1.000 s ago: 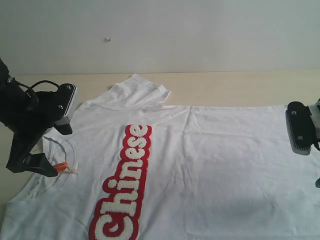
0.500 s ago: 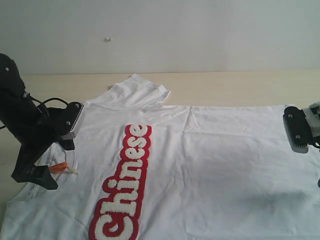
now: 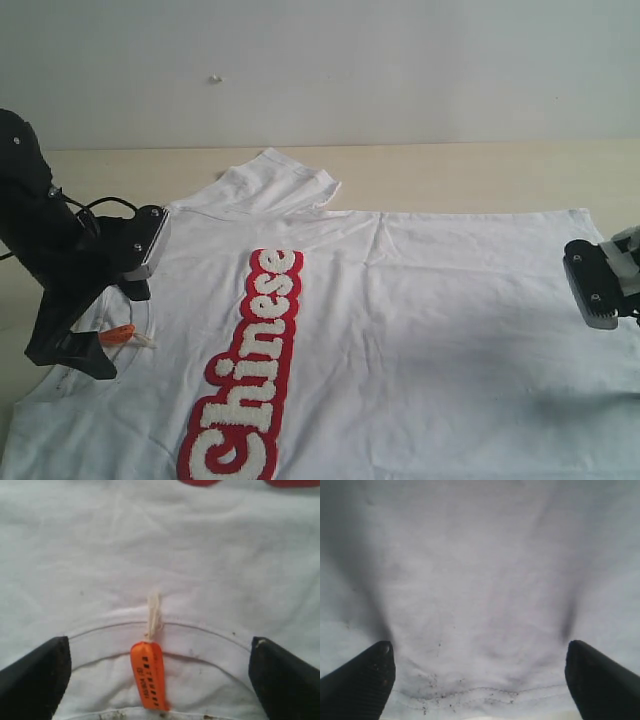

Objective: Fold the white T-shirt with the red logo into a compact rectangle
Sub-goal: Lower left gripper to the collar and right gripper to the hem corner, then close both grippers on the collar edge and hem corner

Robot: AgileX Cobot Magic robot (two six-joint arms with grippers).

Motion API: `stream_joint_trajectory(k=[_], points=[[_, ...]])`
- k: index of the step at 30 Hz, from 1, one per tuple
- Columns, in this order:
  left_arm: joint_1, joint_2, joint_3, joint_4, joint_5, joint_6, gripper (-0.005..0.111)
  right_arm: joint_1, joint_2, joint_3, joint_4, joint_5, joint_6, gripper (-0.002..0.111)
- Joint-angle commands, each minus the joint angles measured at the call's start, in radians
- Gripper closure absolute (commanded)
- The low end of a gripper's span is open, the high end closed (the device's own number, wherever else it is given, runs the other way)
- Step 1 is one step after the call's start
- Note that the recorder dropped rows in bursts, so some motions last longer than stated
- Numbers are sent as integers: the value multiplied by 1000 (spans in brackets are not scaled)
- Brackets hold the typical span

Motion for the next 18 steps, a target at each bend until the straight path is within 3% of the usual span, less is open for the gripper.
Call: stream_joint_trajectory(k=[1,5,8,12,13,15,18], points=[[2,-2,-7,-7,1,6,15,-4,23,-5,-6,1,-3,22],[2,-2,-7,-12,1,6,15,-4,53,-5,-4,1,22,22],[2,-2,-7,-16,1,6,15,-4,68,-5,-4,-1,24,29],[2,0,-7,-16,1,6,15,-4,70,-5,-4,-9,24,57],[2,8,-7,-18,1,6,15,-4,70,-5,-4,-14,26,72],[2,30,-7,-18,-1,6,15,-4,70,-5,-4,-21,50,91],[2,66,-7,-18,-12,6,15,-4,70,-5,-4,-25,50,107]])
